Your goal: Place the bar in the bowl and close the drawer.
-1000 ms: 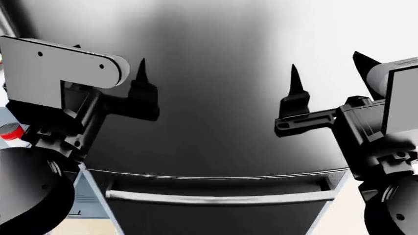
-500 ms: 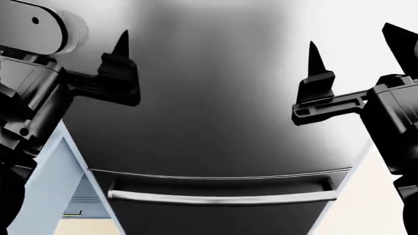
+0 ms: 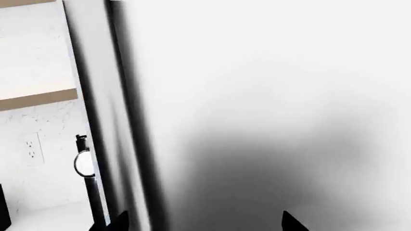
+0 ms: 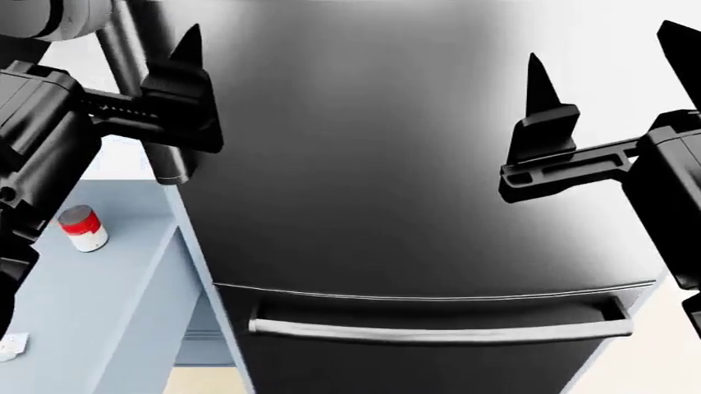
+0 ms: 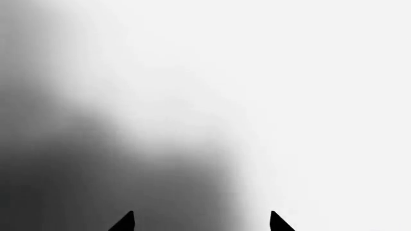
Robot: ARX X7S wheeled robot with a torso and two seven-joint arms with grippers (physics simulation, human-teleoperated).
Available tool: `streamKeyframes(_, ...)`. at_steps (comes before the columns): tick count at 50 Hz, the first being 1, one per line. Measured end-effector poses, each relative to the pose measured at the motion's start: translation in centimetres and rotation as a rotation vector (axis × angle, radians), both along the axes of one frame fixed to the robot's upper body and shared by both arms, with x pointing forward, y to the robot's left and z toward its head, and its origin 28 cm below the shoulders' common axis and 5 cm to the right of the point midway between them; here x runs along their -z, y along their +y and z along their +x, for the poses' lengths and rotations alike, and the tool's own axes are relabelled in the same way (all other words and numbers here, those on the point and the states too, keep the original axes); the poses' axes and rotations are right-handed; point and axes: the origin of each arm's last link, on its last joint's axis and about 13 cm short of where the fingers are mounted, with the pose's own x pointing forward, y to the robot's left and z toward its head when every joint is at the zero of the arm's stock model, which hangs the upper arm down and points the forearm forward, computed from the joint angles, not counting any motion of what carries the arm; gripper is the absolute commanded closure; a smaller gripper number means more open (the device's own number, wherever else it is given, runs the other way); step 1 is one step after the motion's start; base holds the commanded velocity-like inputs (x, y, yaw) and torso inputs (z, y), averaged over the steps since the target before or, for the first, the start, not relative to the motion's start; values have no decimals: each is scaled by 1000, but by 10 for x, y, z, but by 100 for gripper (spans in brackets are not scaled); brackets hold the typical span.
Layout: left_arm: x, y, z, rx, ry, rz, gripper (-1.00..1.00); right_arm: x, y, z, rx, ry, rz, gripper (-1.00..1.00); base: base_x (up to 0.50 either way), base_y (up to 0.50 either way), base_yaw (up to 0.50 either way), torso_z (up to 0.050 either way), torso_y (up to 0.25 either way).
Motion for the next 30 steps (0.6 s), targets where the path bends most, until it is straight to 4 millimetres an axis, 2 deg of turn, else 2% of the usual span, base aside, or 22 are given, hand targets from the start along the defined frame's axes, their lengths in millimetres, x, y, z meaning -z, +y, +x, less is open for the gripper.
streamKeyframes(30, -7, 3, -1, -23, -2, 4, -100, -7, 0, -3, 4, 3, 0, -100, 0, 372, 0, 0, 0)
